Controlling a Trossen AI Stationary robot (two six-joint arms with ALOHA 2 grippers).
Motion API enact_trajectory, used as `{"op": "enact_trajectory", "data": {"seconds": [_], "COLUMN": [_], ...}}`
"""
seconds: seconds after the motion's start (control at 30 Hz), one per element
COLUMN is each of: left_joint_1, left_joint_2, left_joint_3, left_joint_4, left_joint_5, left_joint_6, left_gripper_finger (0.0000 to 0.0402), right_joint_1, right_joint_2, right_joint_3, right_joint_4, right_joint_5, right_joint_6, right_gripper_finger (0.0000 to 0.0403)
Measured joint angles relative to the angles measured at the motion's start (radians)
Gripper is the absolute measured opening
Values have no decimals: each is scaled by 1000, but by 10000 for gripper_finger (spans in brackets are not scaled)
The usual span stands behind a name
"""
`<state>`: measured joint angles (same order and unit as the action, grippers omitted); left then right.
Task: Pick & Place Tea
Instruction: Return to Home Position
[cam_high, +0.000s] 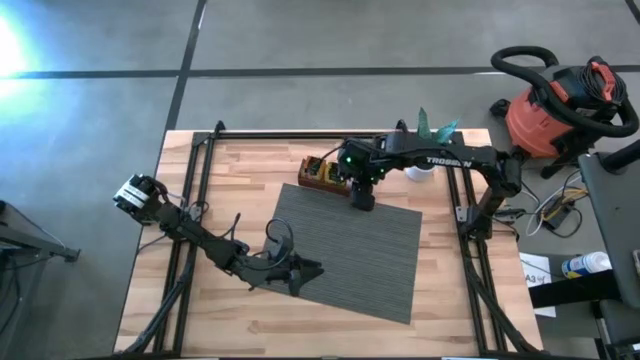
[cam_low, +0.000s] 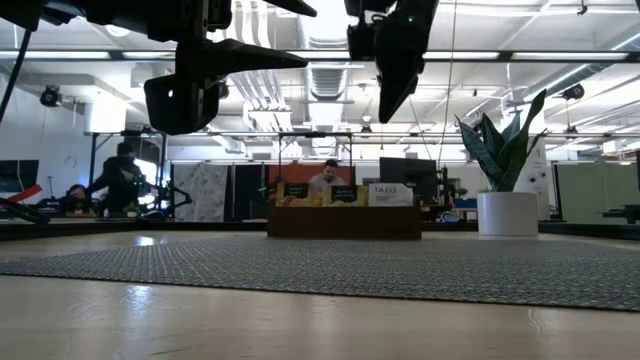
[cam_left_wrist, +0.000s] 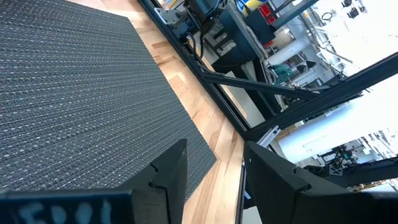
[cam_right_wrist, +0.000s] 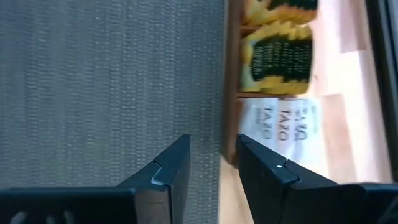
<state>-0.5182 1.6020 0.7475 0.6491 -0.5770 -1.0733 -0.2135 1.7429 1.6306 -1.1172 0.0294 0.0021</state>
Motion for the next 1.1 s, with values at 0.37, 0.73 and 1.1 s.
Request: {"op": "enact_trajectory", "data": {"seconds": [0.37, 0.73, 1.1], "left_joint_1": [0, 0, 0], "left_joint_2": [0, 0, 0], "left_joint_3": [0, 0, 0], "left_joint_4": [0, -18, -17], "left_joint_5": [0, 0, 28], "left_joint_6": [0, 0, -65], "left_gripper_finger": [151, 151, 151], "right_joint_1": [243, 584, 788], "right_joint_2": [-81, -173, -170], "right_joint_3": [0, 0, 0], "right_joint_4": [20, 76, 79], "right_joint_5": [102, 356, 445], "right_joint_6": [260, 714, 941], "right_gripper_finger": [104, 88, 85]}}
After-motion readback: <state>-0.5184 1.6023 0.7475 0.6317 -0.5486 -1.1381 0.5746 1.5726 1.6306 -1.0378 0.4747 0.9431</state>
